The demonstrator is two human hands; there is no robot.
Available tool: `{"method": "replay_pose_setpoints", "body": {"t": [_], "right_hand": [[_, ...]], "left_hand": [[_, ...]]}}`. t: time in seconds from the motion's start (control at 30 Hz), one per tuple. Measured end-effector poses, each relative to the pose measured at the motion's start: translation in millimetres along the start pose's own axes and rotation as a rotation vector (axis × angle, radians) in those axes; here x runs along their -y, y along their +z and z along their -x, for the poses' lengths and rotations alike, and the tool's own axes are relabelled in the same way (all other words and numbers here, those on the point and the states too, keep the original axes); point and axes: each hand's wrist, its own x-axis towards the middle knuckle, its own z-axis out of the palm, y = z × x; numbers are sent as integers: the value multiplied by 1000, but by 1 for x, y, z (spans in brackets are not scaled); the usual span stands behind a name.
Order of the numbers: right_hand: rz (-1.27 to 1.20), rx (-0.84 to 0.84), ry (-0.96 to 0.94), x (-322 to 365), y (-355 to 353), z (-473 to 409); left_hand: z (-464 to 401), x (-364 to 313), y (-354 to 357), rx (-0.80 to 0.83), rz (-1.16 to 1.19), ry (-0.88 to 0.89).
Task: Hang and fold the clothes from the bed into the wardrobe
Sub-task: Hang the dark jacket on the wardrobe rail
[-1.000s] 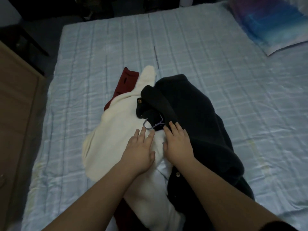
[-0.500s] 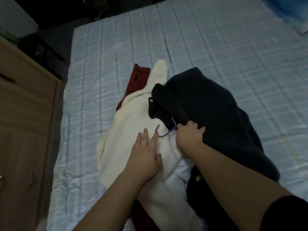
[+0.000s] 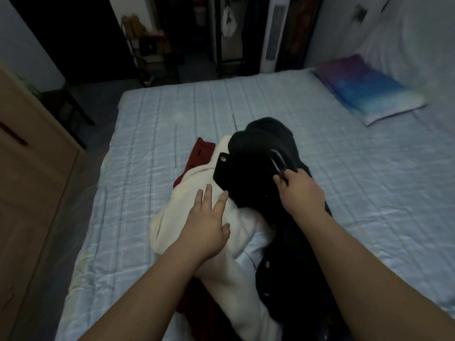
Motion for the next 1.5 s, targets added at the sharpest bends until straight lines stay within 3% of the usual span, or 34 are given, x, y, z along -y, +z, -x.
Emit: {"method": "replay_pose_setpoints", "body": {"t": [0.4,0.53,0.67,0.77,0.87,1.0,1.2,1.37,1.5], "right_hand": [[-126,32,-391,32,-246,0],[-200,17,-445,46,-320,15],[-285,2,-537,53,-377,28],[-350,-5,-569,58,-404,39],[-226,-112,-525,64,-417,39],[-3,-416,-445,80,-398,18],[-111,-553,-343,68,-342,3],[-197,-471,-339,47,-312,-21],[-439,-629,-427,60,-298,-15]], "left_hand": [[-9,-70,-181,-327,44,285],[-2,-93,-239,-422,70,378],[9,-120,-305,-606,59,508],[23,-133,-341,-585,117,599],[30,-140,-356,-596,97,543],[15,-137,-359,-750,39,423],[-2,-105,-338,-848,-23,322],[8,-76,-347,-933,5,253],[21,-65,-381,-1005,43,170]]}}
